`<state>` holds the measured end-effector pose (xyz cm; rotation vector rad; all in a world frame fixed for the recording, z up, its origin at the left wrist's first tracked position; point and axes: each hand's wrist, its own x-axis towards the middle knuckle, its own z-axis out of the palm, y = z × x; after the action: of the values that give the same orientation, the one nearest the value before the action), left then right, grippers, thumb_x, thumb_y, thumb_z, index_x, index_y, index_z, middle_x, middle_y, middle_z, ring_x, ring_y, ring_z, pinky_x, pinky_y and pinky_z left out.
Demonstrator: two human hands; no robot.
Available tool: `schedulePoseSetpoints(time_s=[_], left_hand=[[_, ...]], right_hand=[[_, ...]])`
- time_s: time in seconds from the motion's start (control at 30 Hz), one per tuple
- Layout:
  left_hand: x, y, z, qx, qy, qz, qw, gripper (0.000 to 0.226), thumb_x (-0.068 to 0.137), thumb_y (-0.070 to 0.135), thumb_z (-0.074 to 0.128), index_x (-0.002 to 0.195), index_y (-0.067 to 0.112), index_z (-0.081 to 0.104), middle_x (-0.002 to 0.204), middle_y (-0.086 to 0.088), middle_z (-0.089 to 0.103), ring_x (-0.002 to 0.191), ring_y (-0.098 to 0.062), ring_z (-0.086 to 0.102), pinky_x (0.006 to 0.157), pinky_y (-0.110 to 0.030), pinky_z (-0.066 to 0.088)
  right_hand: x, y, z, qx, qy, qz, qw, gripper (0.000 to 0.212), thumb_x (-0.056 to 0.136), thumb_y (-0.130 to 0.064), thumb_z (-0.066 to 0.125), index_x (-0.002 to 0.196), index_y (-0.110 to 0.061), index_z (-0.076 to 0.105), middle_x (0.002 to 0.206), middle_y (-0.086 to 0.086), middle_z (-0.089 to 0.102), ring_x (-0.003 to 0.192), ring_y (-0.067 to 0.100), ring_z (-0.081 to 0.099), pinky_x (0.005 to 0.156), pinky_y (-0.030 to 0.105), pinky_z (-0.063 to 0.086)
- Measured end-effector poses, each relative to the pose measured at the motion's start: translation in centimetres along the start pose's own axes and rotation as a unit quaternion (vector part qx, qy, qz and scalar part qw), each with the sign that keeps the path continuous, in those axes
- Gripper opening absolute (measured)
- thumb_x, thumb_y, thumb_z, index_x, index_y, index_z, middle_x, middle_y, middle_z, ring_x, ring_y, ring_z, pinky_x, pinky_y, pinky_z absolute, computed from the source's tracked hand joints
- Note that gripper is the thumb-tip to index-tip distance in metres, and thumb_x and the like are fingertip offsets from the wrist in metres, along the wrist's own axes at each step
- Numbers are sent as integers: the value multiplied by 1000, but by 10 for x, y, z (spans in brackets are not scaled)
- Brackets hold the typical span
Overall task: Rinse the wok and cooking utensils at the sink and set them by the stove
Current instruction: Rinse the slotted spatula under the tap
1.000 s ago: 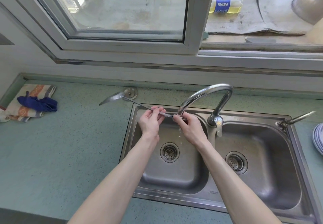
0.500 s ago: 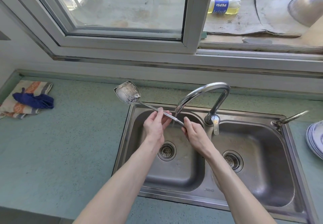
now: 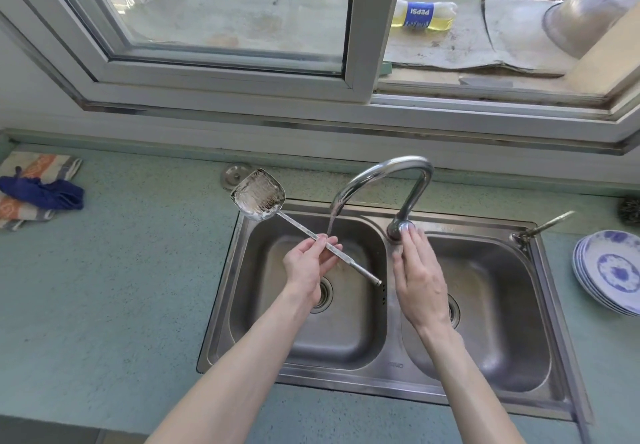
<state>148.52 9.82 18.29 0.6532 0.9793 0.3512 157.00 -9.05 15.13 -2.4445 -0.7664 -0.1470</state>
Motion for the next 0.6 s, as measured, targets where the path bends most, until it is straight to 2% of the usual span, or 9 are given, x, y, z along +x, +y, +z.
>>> schedulePoseSetpoints(time_s=[0.07, 0.13, 0.3, 0.5, 0.6], left_hand=[[-3, -4, -1, 4, 2, -1, 1000, 5, 99, -3, 60, 99, -4, 65, 97, -22, 74, 78, -25, 77, 68, -32, 64], [-7, -9, -2, 7, 1, -3, 1000, 6, 100, -4, 59, 102, -6, 65, 97, -22, 74, 81, -26, 78, 67, -31, 63], [-15, -18, -5, 13, 1, -8, 1000, 7, 99, -5, 58, 100, -6, 65, 96, -23, 74, 82, -27, 78, 67, -29, 63], [-24, -26, -6, 8, 2, -9, 1000, 5, 99, -5, 59, 98, -6, 64, 95, -23, 74, 82, -26, 78, 66, -29, 63], [-28, -30, -7, 6, 2, -12, 1000, 5, 99, -5, 59, 102, -7, 64, 94, -22, 74, 80, -26, 78, 65, -29, 63]], right_hand=[[-7, 13, 2, -98, -42, -21, 994, 62, 110, -34, 35, 163, -3, 29, 170, 13, 28, 160, 24, 23, 126, 43, 30], [-17, 20, 6, -146, -113, -5, 983, 71, 107, -45, 30, 166, -7, 17, 174, 10, 15, 161, 23, 12, 125, 45, 28], [-31, 24, 14, -172, -210, 17, 962, 80, 109, -48, 35, 166, -10, -6, 172, 5, -18, 161, 18, -8, 130, 39, 14], [-34, 20, 16, -161, -237, 32, 957, 81, 109, -45, 34, 164, -9, -13, 169, 5, -29, 161, 19, -11, 130, 38, 8], [-33, 19, 14, -147, -226, 30, 963, 78, 109, -40, 35, 165, -8, -8, 171, 6, -22, 162, 20, -5, 130, 38, 12]])
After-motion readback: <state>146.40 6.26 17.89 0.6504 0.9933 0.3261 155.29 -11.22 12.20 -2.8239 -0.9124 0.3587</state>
